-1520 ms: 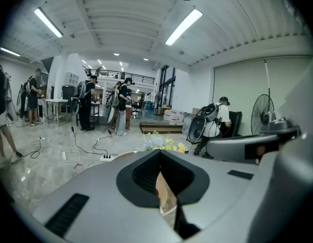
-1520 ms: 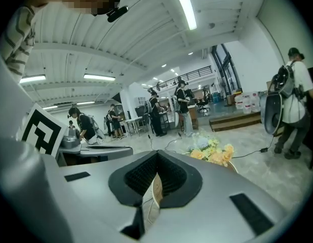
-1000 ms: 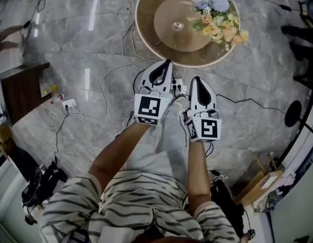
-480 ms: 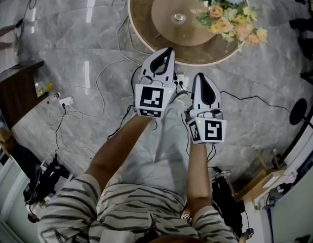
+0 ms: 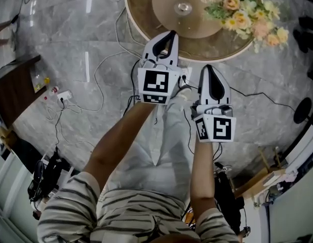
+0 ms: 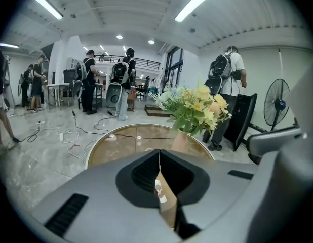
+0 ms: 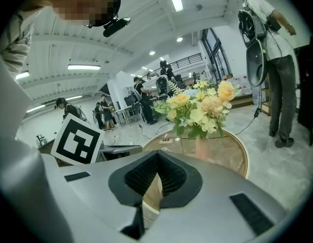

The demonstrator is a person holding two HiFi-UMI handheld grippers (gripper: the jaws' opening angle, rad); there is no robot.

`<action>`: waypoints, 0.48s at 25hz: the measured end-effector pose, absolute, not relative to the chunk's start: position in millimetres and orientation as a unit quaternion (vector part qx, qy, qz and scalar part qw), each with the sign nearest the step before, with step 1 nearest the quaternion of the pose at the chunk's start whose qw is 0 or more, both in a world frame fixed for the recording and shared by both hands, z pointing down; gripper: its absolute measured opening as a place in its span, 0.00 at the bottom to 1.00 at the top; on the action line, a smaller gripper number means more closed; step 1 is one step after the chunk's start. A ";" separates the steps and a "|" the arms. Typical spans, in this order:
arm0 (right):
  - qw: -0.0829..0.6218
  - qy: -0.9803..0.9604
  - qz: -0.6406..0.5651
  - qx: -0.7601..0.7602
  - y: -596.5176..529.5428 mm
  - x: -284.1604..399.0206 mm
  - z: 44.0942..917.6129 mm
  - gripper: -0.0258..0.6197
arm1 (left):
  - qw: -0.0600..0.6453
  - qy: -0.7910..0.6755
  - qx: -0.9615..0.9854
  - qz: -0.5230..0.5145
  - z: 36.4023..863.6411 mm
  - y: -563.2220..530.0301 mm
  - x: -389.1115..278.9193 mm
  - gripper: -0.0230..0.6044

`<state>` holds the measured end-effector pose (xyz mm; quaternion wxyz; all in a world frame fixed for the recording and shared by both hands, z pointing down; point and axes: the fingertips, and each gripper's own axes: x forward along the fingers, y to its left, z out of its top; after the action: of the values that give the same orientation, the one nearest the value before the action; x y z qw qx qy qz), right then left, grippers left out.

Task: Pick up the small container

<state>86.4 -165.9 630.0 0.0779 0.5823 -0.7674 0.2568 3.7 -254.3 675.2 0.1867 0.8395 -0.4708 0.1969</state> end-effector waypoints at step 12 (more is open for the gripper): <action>0.079 -0.771 0.265 0.574 -162.4 74.6 651.9 0.05 | 0.191 -0.466 0.838 0.210 721.7 -272.5 9.2 0.07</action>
<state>74.6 -162.4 651.9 0.0785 0.5739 -0.7709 0.2649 9.2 -272.5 721.7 0.1911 0.8378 -0.4664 0.2100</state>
